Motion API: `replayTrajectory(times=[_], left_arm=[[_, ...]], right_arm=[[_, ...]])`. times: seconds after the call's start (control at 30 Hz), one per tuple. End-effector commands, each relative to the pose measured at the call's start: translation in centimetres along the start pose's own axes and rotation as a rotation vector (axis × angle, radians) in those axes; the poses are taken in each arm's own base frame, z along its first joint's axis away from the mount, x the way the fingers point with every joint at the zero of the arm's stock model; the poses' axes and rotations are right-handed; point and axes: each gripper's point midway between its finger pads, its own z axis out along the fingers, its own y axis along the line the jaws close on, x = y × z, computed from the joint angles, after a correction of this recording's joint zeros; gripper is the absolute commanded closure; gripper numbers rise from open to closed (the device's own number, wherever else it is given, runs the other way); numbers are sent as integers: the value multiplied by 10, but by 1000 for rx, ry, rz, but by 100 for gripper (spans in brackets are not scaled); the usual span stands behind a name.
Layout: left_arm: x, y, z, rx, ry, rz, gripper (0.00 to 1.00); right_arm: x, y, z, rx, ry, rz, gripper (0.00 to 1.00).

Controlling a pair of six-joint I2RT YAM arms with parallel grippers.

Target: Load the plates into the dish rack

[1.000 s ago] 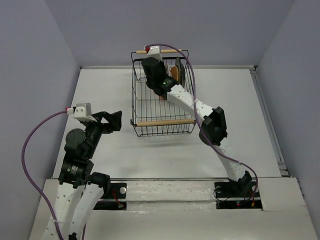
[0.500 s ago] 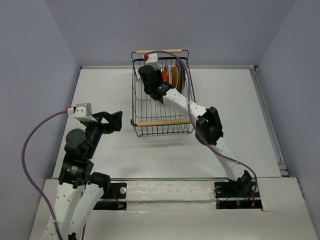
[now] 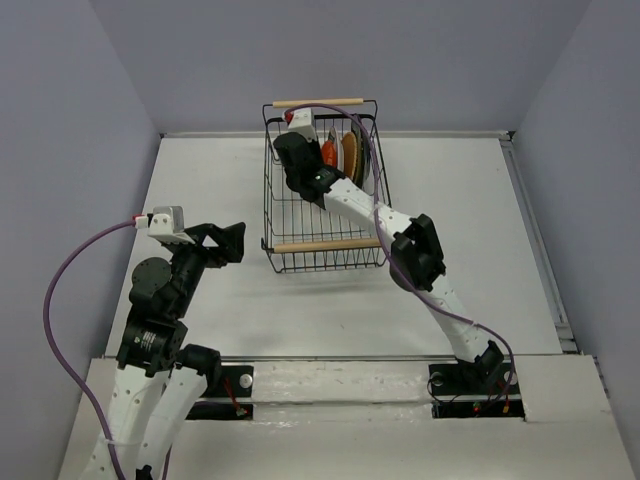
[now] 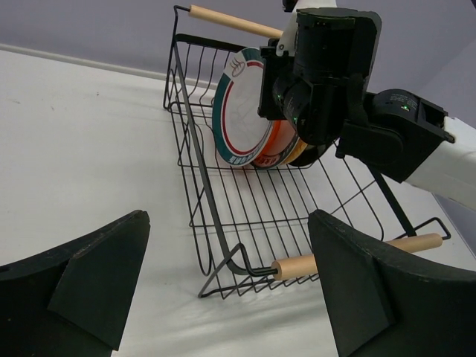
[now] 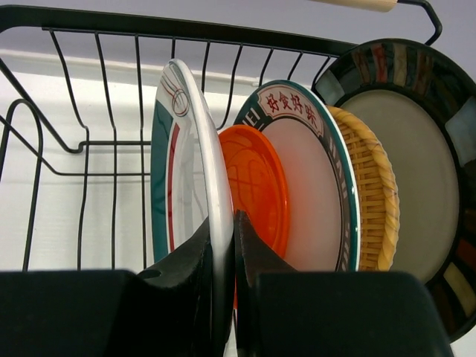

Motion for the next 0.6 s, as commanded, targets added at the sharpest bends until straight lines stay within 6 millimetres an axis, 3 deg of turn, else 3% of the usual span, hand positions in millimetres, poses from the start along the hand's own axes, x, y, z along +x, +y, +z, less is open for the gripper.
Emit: replayTrajectory(times=[0.0,0.13,0.2,0.23,0.27,0.3,0.43,0.47,0.5,0.53,0.57], left_arm=[[-24,-8,-3,20,-72,13,1],[-24,-8,-3,20,-72,14,1],[-24,-8,-2,20,-70,14,1],[-24,-8,-2,21,-70,13,1],[-23,-8,-2,21,-68,13,1],[-23,-8,-1,20,-67,13,1],[-20,-7,1,16,-55,11,1],[-20,-6,2,13,-53,13,1],[-19,-6,3,12,-50,13,1],[-18,-5,4,8,-48,12,1],[-18,-4,4,6,-49,10,1]], right_arm=[[-8,11,-5,-2,-36,46,91],[5,16,-4,-18,-16,47,86],[7,18,-4,-28,-12,56,79],[5,20,-5,-45,-12,62,74],[-1,19,-8,-54,-17,74,60],[-4,19,-9,-63,-18,81,53],[-43,13,-30,-121,-58,132,35],[-67,2,-41,-137,-85,169,27],[-78,-2,-47,-157,-98,186,23],[-79,1,-52,-200,-99,186,15],[-106,-13,-68,-226,-136,225,10]])
